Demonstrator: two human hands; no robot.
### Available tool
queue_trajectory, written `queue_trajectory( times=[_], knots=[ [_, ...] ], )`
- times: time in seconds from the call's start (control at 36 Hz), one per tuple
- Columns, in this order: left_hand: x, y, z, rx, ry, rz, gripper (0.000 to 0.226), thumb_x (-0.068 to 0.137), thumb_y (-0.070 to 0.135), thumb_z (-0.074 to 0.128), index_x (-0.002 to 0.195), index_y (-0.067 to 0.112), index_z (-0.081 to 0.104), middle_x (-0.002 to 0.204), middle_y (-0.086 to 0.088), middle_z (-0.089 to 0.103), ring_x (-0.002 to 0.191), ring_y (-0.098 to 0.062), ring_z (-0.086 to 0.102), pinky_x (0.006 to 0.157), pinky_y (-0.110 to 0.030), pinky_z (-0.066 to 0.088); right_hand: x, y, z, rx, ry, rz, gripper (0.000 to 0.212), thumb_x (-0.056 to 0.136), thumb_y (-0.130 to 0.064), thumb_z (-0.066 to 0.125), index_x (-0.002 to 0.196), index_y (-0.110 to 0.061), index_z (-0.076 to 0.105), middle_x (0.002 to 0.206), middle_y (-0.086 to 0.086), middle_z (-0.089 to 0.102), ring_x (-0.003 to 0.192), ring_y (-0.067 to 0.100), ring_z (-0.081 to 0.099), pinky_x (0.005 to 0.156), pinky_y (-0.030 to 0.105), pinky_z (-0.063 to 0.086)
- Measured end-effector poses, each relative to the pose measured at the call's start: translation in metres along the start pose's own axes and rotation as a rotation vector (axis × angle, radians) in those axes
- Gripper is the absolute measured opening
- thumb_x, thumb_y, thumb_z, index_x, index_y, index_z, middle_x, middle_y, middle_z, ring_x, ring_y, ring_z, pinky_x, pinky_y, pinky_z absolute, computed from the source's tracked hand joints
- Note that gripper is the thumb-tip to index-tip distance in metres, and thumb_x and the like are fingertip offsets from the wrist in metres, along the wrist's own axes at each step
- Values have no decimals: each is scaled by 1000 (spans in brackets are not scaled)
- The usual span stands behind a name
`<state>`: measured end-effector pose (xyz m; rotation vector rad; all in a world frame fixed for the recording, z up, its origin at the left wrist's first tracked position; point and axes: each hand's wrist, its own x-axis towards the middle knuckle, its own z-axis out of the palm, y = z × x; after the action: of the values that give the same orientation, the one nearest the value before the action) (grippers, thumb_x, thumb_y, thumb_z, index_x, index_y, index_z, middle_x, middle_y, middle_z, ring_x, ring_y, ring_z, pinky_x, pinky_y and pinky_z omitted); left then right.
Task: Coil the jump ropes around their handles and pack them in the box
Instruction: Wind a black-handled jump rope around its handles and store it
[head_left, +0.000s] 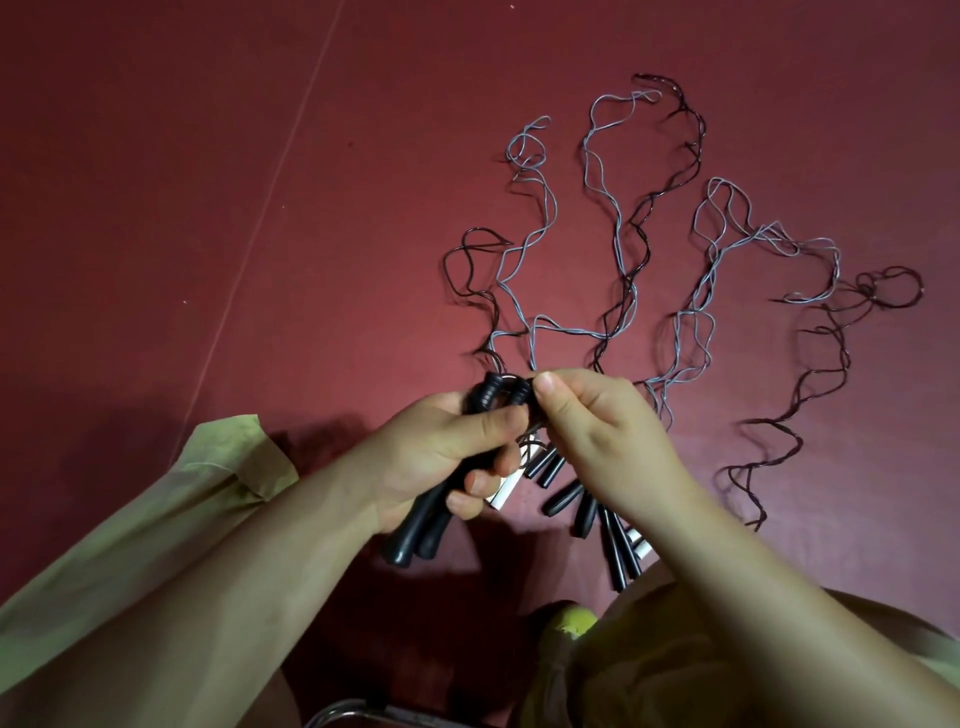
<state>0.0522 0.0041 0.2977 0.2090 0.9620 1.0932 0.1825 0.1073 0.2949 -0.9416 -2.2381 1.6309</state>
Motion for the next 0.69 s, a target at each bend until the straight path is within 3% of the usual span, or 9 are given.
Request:
queue_trajectory(
  times=[0.08,0.25,0.33,0.47,0.58,0.64,0.69],
  knots=[
    [1,0,4,68,64,63,28,73,27,61,97,16,49,55,2,51,36,-5,37,32,-13,26,-1,6,4,-23,40,6,35,93,-42,42,64,-25,55,59,-8,58,56,0,46,58,19,36],
    [4,-3,10,246,172,242,40,78,29,75,101,17,45,57,-1,53,36,-9,39,35,-14,27,-6,9,19,44,163,25,47,94,-49,40,63,-19,59,60,-1,63,59,8,55,60,27,42],
    [6,-2,9,291,184,267,29,75,26,64,95,16,45,56,3,55,37,-9,40,34,-15,28,-3,6,17,-52,163,32,67,89,-61,33,66,-3,60,66,17,62,61,29,55,61,42,45],
    [6,0,6,387,211,270,24,79,19,65,92,15,45,55,4,55,38,-10,41,36,-16,28,-3,1,7,-132,61,6,76,89,-64,21,69,-3,61,66,12,61,61,22,50,63,41,42],
    [9,5,-1,440,319,292,18,94,6,54,97,22,46,55,5,55,39,-10,41,37,-18,27,-1,-8,-11,-47,-143,97,49,92,-61,29,68,-27,54,52,-11,47,50,2,41,55,24,32],
    [12,4,-5,491,358,284,18,93,7,54,94,25,48,54,7,55,39,-11,41,37,-18,26,-1,-11,-20,-291,-304,140,29,96,-47,46,82,-24,55,59,-12,51,53,2,46,54,23,34],
    [16,1,-10,536,381,251,15,92,10,56,89,23,48,55,7,55,41,-11,41,38,-19,26,-1,-14,-26,-644,-413,135,19,96,-34,51,93,-16,55,75,-3,58,67,15,53,58,29,38]
  ],
)
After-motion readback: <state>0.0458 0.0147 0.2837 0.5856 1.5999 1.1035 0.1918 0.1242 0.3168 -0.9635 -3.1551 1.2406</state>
